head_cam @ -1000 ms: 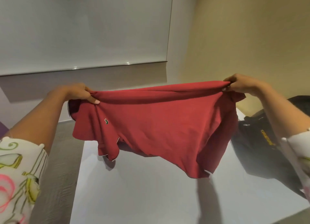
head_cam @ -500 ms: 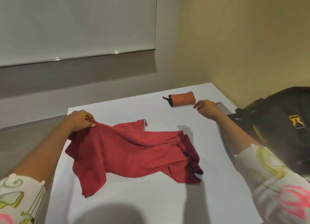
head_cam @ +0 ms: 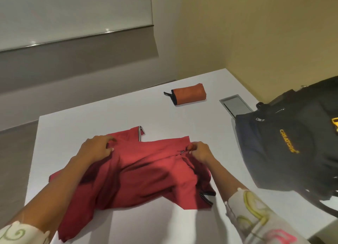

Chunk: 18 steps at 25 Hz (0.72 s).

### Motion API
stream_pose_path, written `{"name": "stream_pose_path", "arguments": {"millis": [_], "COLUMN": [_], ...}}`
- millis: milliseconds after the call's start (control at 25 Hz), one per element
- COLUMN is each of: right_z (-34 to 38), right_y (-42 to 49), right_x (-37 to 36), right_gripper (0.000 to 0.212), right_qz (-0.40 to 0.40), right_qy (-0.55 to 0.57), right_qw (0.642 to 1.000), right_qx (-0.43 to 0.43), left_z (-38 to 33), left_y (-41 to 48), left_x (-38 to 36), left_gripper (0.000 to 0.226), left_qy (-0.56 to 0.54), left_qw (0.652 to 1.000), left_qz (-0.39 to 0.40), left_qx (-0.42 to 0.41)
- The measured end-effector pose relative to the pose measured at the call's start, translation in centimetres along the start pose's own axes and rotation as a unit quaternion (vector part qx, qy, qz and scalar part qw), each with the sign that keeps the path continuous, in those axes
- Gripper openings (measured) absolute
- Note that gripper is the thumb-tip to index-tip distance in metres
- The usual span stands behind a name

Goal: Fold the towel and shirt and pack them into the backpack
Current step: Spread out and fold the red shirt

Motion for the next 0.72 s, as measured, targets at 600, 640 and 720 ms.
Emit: {"name": "stream_pose_path", "arguments": {"millis": [600,640,720], "right_z": [6.9,7.5,7.4], "right_y": [5.1,5.0,4.4], "right_x": [-1.9,-1.4,0.2], "right_gripper": [0.011,0.011,0.012], "right_qz": [-0.003,-0.024,-0.120], "right_qy": [-0.033,0.005,0.098], "right_qw": [0.974,0.975,0.970], "right_qx": [0.226,0.219,0.187], "left_z": [-15.3,-15.3,-14.4], "left_y": [6.9,7.2,7.6], "left_x": [-6.6,-6.7,-6.8], "left_gripper": [0.044,0.033,0.027], "left_qy": [-0.117,-0.181,-0.283], "left_qw": [0.986,0.979,0.956], "left_qz": [0.013,-0.005,-0.021], "left_qx": [-0.121,-0.097,-0.070]}}
Point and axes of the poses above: each hand's wrist, its own y-axis towards the middle knuckle, its own x-axis out of the back of the hand, z = x × y, the point moved 4 cm from there along y, towards the middle knuckle, and after that the axes turned 2 degrees about -y, right-handed, at the moved point
